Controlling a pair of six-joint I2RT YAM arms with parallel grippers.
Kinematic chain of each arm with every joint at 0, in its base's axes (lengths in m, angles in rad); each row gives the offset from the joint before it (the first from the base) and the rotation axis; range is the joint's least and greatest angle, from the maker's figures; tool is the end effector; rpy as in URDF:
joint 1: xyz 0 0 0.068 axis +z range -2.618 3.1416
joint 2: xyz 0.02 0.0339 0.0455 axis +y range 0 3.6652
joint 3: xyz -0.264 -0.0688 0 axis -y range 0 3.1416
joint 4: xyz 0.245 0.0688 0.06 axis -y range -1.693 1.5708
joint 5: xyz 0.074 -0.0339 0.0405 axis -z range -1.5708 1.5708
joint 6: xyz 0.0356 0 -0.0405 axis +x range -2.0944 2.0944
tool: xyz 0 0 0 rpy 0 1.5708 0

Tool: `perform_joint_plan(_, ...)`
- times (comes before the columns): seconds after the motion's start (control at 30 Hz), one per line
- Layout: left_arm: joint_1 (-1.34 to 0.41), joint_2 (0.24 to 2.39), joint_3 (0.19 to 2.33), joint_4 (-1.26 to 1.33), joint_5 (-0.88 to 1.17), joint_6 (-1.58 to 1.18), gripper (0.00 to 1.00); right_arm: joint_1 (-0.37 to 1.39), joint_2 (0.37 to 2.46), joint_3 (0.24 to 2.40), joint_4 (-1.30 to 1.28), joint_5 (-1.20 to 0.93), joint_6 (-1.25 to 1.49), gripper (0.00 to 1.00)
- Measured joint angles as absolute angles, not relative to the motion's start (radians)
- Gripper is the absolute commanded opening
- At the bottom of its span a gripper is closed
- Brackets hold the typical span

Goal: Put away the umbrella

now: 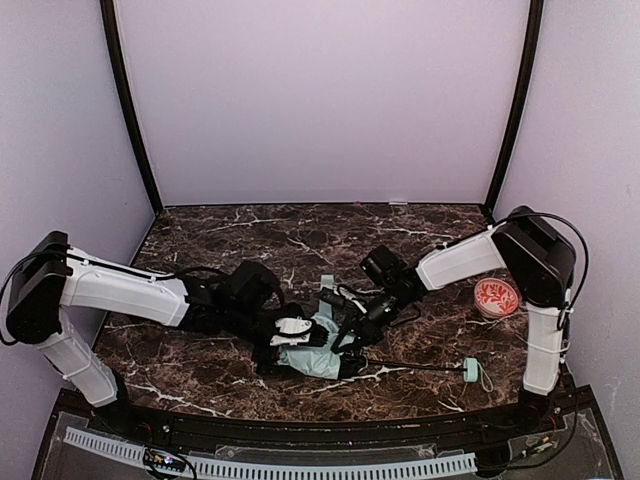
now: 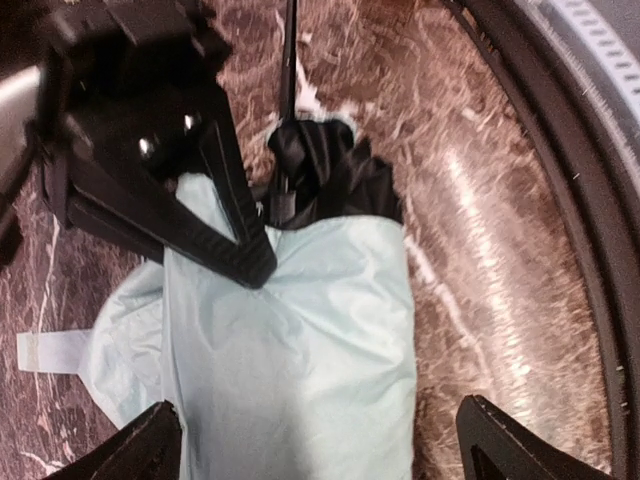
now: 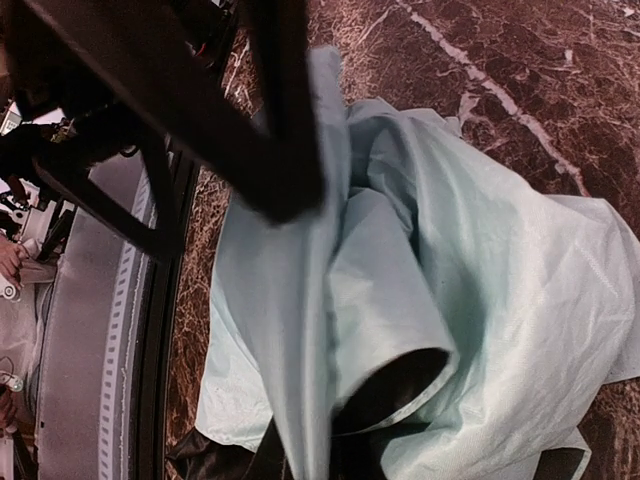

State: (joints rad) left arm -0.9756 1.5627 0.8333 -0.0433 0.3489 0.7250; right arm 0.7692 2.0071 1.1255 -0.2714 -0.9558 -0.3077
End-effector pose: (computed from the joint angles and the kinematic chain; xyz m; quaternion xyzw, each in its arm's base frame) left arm 0.1679 -0.2697 0.1839 0.7264 0.5480 -0.2065 0.3597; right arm 0.2471 0.2797 0.1154 -0.5273 0.6968 0.4801 0.0764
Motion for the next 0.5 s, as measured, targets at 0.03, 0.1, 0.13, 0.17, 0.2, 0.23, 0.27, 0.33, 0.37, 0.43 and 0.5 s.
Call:
perform_joint_plan(0.03, -0.976, 1.586, 0.839, -0.046, 0.329, 0.73, 0.99, 0.769, 2.008, 1.129, -0.278, -0.954, -0.308, 0.06)
perform_joint_plan(0.1, -0.981, 1.636, 0.851, -0.043, 0.278, 0.741, 0.99, 0.769, 2.014, 1.14, -0.294, -0.954, -0.304, 0.06)
perform_joint_plan(0.13, -0.986, 1.656, 0.854, -0.037, 0.245, 0.744, 0.99, 0.769, 2.016, 1.147, -0.304, -0.956, -0.308, 0.06)
perform_joint_plan(0.17, -0.987, 1.675, 0.857, -0.034, 0.217, 0.745, 0.99, 0.769, 2.018, 1.151, -0.313, -0.956, -0.31, 0.06)
perform_joint_plan(0.2, -0.988, 1.691, 0.859, -0.031, 0.195, 0.748, 0.99, 0.769, 2.02, 1.155, -0.321, -0.957, -0.315, 0.06)
perform_joint_plan(0.23, -0.992, 1.708, 0.864, -0.027, 0.178, 0.748, 0.99, 0.769, 2.024, 1.159, -0.327, -0.958, -0.319, 0.07)
perform_joint_plan(0.27, -0.993, 1.716, 0.871, -0.019, 0.167, 0.748, 0.99, 0.769, 2.028, 1.163, -0.333, -0.962, -0.324, 0.07)
perform_joint_plan(0.33, -0.996, 1.728, 0.885, -0.018, 0.149, 0.748, 0.99, 0.767, 2.042, 1.187, -0.365, -0.97, -0.337, 0.09)
perform_joint_plan(0.37, -0.997, 1.736, 0.897, -0.027, 0.148, 0.748, 0.97, 0.766, 2.048, 1.198, -0.381, -0.972, -0.342, 0.12)
perform_joint_plan(0.43, -0.997, 1.756, 0.928, -0.062, 0.156, 0.75, 0.82, 0.765, 2.058, 1.22, -0.415, -0.973, -0.355, 0.23)
perform_joint_plan(0.5, -0.997, 1.784, 0.969, -0.108, 0.178, 0.748, 0.57, 0.765, 2.059, 1.233, -0.438, -0.967, -0.358, 0.34)
